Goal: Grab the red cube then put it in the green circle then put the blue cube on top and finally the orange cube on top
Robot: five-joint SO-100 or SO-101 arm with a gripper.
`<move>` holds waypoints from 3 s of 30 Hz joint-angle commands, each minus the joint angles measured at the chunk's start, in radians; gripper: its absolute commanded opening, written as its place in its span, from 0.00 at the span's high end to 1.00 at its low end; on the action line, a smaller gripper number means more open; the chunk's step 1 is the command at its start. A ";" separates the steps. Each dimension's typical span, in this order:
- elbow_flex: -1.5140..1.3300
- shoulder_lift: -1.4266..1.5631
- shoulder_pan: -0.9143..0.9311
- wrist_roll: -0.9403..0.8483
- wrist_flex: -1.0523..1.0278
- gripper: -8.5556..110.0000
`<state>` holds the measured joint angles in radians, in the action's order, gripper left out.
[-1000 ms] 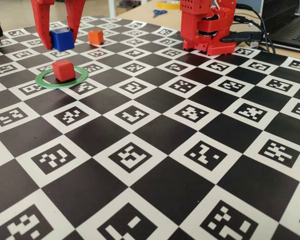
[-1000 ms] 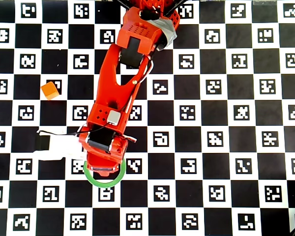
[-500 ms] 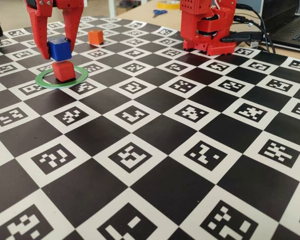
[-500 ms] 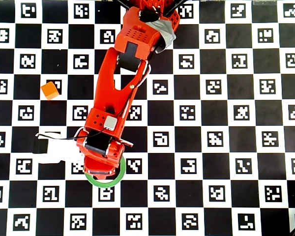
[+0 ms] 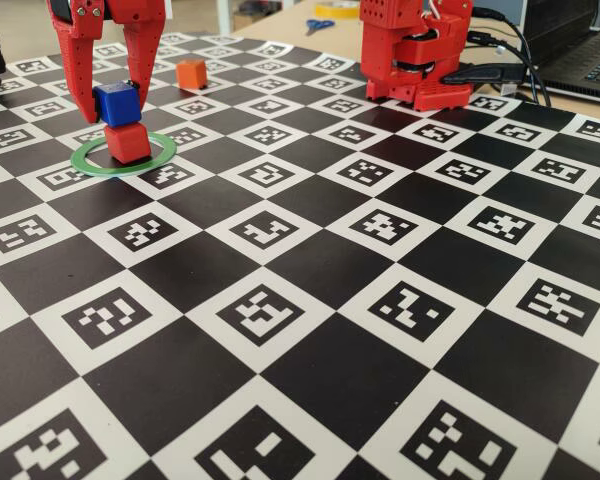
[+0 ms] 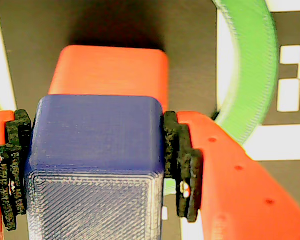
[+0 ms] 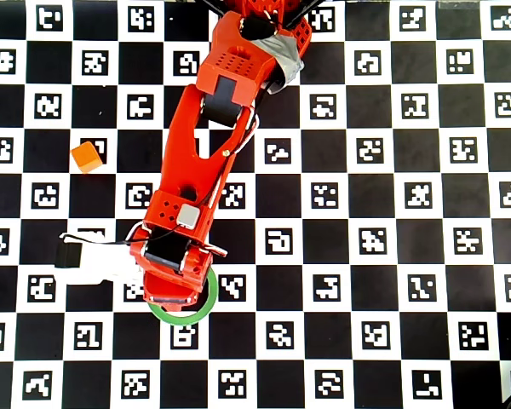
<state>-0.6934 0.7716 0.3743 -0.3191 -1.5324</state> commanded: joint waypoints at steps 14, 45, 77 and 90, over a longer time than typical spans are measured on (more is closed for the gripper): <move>0.035 0.040 0.000 0.012 0.021 0.92; -0.011 0.061 -0.018 0.009 -0.005 0.91; -0.135 0.382 0.002 0.084 -0.080 0.54; -0.357 0.681 0.051 0.080 -0.150 0.54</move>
<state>-1.0308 1.2809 0.3850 -0.2424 -1.6782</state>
